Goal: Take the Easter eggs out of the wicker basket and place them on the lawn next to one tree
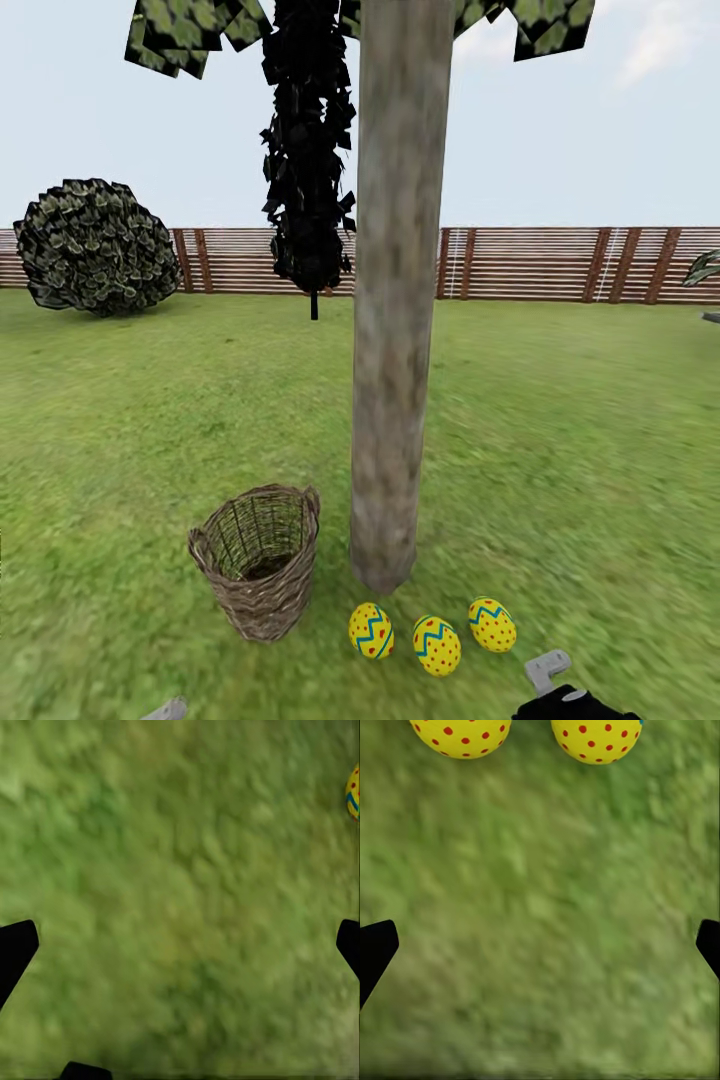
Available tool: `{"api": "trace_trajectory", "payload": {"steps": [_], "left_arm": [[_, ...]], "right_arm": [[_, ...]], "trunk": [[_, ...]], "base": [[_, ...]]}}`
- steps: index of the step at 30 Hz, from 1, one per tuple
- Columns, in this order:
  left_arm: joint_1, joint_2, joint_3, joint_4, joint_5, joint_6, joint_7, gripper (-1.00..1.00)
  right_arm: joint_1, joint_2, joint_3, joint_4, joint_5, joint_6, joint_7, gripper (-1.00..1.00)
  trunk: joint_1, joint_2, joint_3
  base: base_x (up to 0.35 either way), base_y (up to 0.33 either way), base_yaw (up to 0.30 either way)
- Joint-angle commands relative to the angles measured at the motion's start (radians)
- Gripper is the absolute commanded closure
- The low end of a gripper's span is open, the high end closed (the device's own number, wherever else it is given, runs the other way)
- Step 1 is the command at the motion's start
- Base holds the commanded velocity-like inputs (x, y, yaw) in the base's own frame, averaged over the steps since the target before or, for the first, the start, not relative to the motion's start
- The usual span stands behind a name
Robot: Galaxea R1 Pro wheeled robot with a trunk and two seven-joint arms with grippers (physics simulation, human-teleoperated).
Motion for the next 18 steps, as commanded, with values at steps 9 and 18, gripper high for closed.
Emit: {"api": "trace_trajectory", "payload": {"steps": [9,18], "left_arm": [[-0.001,-0.002,-0.003,0.044,0.006,0.000,0.000,-1.00],[-0.001,-0.002,-0.003,0.042,0.006,0.000,-0.003,-1.00]], "right_arm": [[0.001,-0.003,0.001,-0.003,-0.058,0.003,-0.008,-1.00],[0.001,-0.002,0.001,-0.001,-0.063,0.005,-0.057,-1.00]], "trunk": [[-0.035,0.063,0.013],[-0.069,0.126,0.027]], "base": [[0.000,0.000,0.058],[0.000,0.000,0.055]]}}
